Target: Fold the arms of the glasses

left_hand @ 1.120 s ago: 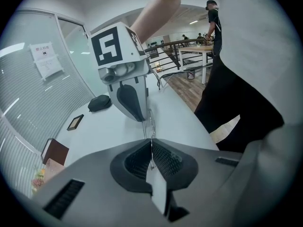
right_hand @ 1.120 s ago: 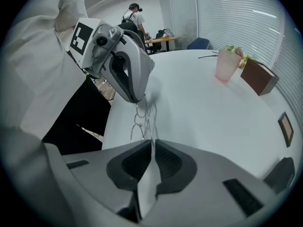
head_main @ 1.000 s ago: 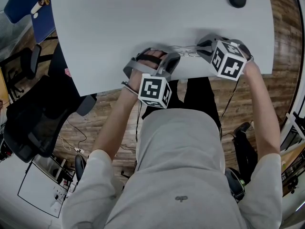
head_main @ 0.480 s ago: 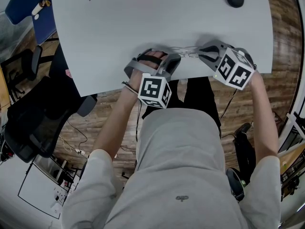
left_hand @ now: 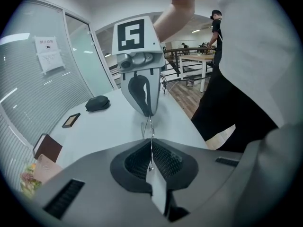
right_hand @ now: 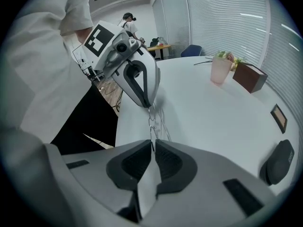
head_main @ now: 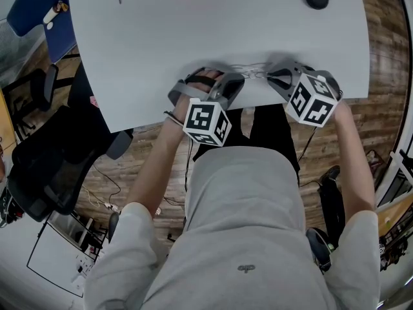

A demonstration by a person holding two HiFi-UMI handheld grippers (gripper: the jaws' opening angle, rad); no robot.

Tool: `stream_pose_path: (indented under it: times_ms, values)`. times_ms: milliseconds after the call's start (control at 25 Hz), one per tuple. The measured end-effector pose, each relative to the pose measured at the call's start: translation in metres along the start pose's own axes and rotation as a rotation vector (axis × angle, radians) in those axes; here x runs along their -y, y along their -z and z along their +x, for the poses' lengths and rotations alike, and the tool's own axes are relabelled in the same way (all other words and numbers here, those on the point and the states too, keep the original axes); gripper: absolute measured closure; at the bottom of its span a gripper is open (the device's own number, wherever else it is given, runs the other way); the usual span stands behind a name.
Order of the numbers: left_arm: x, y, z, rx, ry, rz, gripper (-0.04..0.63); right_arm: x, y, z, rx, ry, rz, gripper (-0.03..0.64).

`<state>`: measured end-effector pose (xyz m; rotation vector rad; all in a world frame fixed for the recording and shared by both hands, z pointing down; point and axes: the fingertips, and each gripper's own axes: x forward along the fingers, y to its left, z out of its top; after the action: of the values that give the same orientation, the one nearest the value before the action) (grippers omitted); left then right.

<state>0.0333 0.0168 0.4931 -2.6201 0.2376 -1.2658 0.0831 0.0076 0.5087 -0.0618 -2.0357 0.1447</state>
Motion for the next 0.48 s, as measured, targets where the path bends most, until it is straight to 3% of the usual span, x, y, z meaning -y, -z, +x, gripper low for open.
stream_pose_path:
  times_ms: [480]
  values:
    - [-0.012, 0.009, -0.002, -0.001, -0.019, -0.058, 0.571, 0.009, -0.01, -0.001, 0.035, -0.07, 0.06, 0.592]
